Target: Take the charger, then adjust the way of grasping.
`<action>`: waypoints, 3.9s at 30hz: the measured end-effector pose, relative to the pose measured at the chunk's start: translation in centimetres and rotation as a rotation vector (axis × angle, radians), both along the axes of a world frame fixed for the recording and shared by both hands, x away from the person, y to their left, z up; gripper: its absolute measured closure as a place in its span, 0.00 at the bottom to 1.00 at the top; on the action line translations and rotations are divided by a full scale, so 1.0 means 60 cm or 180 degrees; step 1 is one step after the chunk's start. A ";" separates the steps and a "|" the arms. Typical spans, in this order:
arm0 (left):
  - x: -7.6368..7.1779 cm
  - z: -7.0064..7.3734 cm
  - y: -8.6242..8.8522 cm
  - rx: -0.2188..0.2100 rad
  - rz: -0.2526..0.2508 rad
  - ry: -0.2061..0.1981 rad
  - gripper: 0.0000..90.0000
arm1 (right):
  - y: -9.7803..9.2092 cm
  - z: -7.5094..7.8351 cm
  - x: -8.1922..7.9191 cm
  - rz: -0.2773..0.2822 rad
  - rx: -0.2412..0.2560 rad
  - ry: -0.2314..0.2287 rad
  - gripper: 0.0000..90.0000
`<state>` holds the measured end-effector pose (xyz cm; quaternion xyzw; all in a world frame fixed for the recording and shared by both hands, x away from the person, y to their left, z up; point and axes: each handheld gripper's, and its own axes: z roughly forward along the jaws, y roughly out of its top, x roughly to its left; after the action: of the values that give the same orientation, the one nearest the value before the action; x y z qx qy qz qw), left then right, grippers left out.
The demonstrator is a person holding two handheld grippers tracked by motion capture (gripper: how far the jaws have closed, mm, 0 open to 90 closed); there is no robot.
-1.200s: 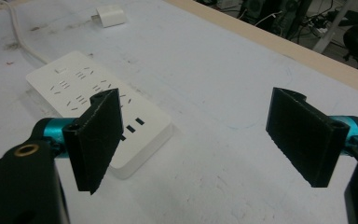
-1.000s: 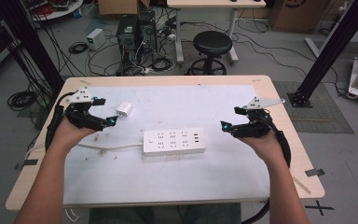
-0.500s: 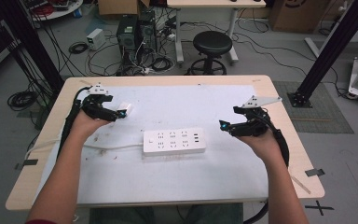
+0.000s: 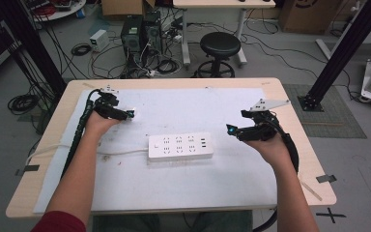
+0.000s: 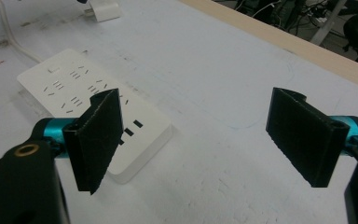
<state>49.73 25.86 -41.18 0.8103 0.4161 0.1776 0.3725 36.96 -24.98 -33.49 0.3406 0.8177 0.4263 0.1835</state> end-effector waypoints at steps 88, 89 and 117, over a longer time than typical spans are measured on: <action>-0.196 0.157 -0.030 -0.0050 -0.0932 -0.0531 0.47 | -0.006 0.032 -0.028 0.0162 0.0112 -0.0109 0.21; -0.196 0.157 -0.030 -0.0050 -0.0932 -0.0531 0.47 | -0.006 0.032 -0.028 0.0162 0.0112 -0.0109 0.21; -0.212 0.136 -0.081 -0.0062 -0.1421 -0.0655 0.47 | 0.025 0.037 -0.009 0.0326 0.0131 0.0094 0.21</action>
<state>37.02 21.01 -33.05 0.8561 0.1883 0.1685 0.4508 36.42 -23.49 -31.25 0.3083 0.8277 0.4467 0.1423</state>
